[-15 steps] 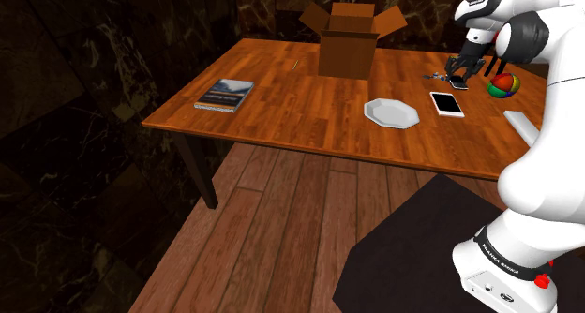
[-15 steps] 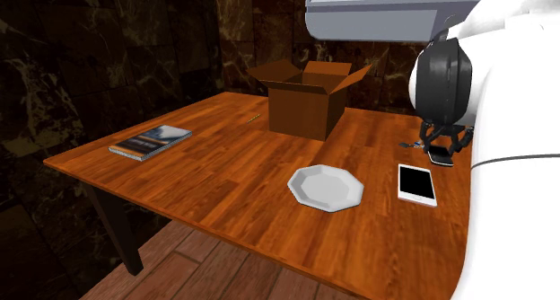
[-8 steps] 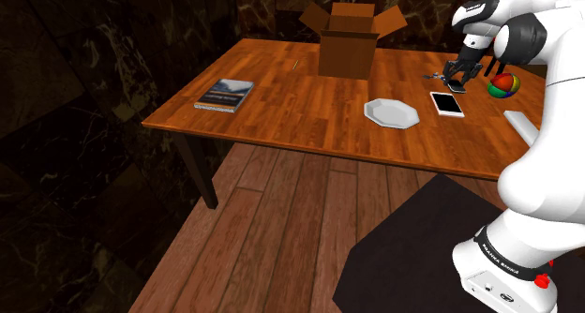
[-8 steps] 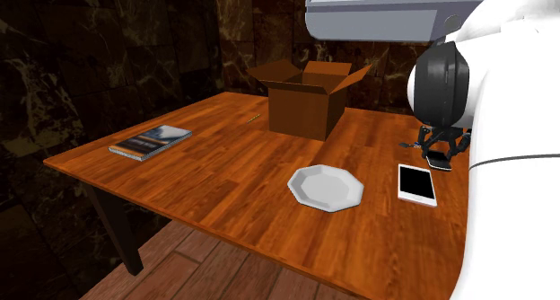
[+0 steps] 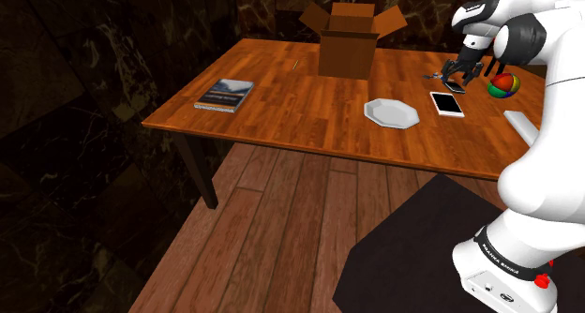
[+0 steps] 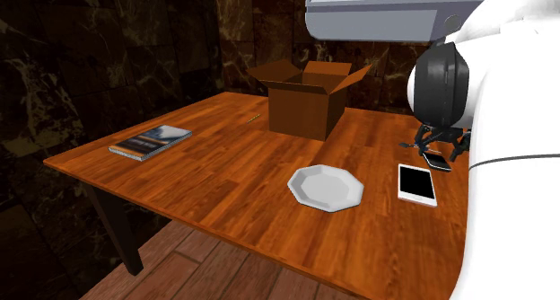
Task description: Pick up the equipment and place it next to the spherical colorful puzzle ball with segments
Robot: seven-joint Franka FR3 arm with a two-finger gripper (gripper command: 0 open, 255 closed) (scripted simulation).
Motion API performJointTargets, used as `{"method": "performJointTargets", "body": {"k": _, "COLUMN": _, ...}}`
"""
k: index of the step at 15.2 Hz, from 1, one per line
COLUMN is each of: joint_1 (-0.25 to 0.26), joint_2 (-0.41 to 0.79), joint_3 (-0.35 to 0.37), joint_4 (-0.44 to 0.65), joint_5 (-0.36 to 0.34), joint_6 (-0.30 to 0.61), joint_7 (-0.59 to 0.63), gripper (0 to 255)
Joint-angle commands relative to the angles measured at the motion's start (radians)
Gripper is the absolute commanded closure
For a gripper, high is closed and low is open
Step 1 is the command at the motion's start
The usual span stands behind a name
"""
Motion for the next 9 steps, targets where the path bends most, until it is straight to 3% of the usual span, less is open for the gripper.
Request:
{"method": "performJointTargets", "body": {"k": 1, "joint_1": 0.000, "joint_2": 0.000, "joint_3": 0.000, "joint_4": 0.000, "joint_5": 0.000, "joint_6": 0.000, "joint_7": 0.000, "gripper": 0}}
{"method": "performJointTargets", "body": {"k": 6, "joint_1": -0.013, "joint_2": -0.016, "joint_3": -0.005, "joint_4": 0.101, "joint_5": -0.009, "joint_6": -0.115, "joint_7": 0.011, "gripper": 0}}
{"method": "performJointTargets", "body": {"k": 9, "joint_1": -0.013, "joint_2": -0.016, "joint_3": -0.005, "joint_4": 0.101, "joint_5": -0.009, "joint_6": -0.115, "joint_7": 0.011, "gripper": 0}}
